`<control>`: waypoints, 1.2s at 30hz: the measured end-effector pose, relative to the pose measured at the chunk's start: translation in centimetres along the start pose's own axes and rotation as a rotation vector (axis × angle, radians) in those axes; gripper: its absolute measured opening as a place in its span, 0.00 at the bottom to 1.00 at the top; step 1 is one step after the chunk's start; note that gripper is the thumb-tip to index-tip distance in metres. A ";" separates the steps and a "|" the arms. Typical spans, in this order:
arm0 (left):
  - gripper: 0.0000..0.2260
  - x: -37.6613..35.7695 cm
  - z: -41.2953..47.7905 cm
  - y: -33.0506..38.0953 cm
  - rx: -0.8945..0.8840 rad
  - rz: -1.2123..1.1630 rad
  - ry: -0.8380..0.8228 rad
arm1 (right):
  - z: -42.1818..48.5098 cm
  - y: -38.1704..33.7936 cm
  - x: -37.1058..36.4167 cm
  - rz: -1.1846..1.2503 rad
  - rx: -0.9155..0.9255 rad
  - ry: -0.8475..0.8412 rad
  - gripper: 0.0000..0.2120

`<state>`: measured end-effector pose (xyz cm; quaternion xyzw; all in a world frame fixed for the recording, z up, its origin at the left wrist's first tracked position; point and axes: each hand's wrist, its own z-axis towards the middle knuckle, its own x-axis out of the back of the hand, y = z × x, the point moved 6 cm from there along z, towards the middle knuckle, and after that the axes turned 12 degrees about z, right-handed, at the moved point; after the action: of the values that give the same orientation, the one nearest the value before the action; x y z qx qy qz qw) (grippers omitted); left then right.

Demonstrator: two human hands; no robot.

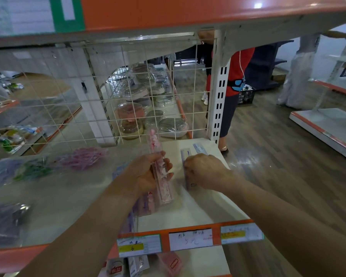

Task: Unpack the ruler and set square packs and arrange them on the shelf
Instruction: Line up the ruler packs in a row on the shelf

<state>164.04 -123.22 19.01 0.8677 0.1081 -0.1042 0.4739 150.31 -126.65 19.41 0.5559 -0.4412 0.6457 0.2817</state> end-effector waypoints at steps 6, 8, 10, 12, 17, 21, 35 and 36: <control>0.06 -1.1 0.2 -0.1 -0.001 0.038 -0.016 | 0.0 0.4 0.3 0.057 0.004 0.010 0.11; 0.06 -1.3 0.2 0.0 -0.006 0.060 -0.021 | -0.3 1.5 1.3 0.101 0.015 0.030 0.12; 0.07 -1.5 0.4 0.0 -0.008 0.070 -0.024 | -1.0 3.3 2.0 0.103 -0.013 0.028 0.11; 0.07 -1.8 0.6 0.0 -0.009 0.077 -0.029 | -1.8 4.5 1.7 0.073 -0.060 -0.021 0.11; 0.07 -2.5 1.0 -0.5 -0.009 0.090 -0.026 | -2.4 4.9 1.3 0.079 -0.107 0.014 0.15; 0.07 -2.7 1.0 -0.4 -0.017 0.090 -0.030 | -2.4 5.0 1.3 0.073 -0.135 0.051 0.16; 0.07 -1.3 0.5 0.2 -0.011 0.078 -0.024 | -1.9 0.7 0.2 0.015 0.097 -0.093 0.20; 0.07 -1.2 0.5 0.2 -0.013 0.078 -0.026 | -1.9 0.7 0.3 0.011 0.106 -0.106 0.20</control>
<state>162.88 -123.89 19.29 0.8668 0.0686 -0.0959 0.4844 148.72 -125.34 19.56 0.6013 -0.4237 0.6391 0.2246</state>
